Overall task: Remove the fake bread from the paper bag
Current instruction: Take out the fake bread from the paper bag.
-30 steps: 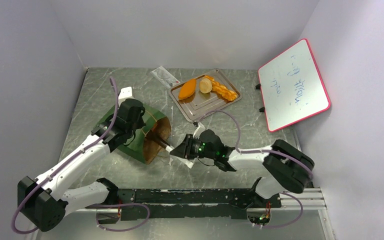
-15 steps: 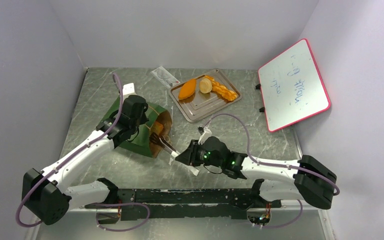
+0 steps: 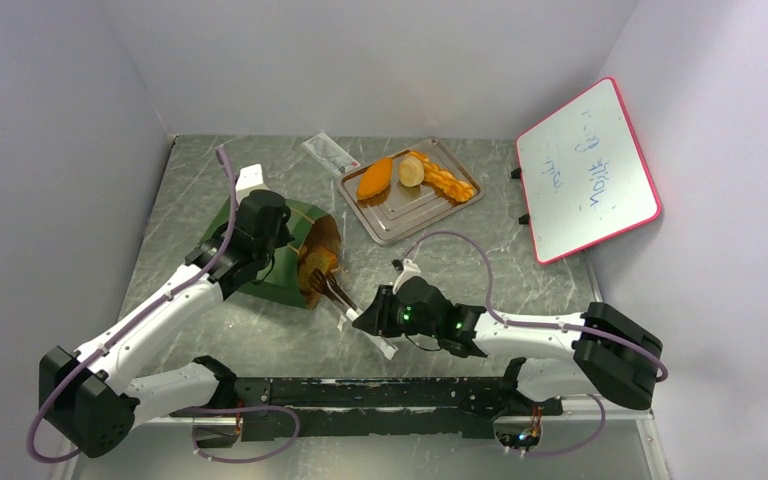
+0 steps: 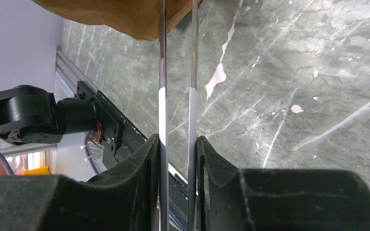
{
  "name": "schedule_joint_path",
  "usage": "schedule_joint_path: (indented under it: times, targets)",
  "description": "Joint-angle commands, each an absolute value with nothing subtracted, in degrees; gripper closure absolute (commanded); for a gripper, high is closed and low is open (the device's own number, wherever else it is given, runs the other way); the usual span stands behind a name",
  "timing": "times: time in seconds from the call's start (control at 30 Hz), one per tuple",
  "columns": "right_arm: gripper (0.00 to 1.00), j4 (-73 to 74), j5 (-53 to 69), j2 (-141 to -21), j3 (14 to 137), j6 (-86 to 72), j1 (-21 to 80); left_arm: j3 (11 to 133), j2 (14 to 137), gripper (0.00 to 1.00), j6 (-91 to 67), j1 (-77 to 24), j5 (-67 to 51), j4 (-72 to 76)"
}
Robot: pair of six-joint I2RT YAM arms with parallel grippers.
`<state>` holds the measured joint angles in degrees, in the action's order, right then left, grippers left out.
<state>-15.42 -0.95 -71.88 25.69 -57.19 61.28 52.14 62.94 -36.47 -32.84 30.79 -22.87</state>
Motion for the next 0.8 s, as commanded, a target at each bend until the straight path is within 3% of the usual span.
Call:
schedule_joint_path:
  times: [0.0,0.27,0.77]
  targets:
    - [0.73,-14.1,-3.4,-70.3,27.8,-57.3,61.7,53.9,61.5,0.93,-36.6,-32.3,31.6,-21.9]
    - [0.68,-13.8,-3.7,-70.8,28.1,-57.5,61.7,53.3,61.6,0.93,-36.7,-32.2,30.8,-21.2]
    - [0.74,-10.3,-5.3,-65.8,27.8,-58.4,62.0,52.7,61.9,0.93,-36.7,-31.8,30.3,-20.6]
